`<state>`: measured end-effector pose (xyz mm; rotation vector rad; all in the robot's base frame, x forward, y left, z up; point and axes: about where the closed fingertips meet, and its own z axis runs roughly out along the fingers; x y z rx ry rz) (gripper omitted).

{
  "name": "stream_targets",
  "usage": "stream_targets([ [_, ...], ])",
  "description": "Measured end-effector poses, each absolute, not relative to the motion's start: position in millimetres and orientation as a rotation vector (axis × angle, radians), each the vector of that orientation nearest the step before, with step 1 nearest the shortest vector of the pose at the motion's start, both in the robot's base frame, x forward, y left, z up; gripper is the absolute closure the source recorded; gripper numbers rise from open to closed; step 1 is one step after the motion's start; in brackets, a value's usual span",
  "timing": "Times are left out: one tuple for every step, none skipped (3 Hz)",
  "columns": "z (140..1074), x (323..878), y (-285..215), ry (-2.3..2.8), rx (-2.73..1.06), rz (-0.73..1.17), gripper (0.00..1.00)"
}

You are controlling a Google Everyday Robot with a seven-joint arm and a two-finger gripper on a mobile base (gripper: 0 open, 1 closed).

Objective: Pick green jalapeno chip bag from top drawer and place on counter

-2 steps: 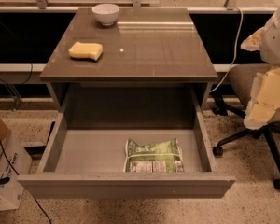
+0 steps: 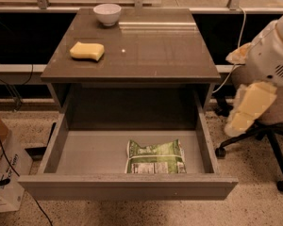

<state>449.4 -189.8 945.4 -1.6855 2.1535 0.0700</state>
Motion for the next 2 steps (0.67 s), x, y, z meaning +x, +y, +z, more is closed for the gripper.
stream_targets([
  [914.8, 462.7, -160.4, 2.076, -1.653, 0.213, 0.0],
  [880.4, 479.1, -130.7, 2.027, -1.672, 0.337, 0.0],
])
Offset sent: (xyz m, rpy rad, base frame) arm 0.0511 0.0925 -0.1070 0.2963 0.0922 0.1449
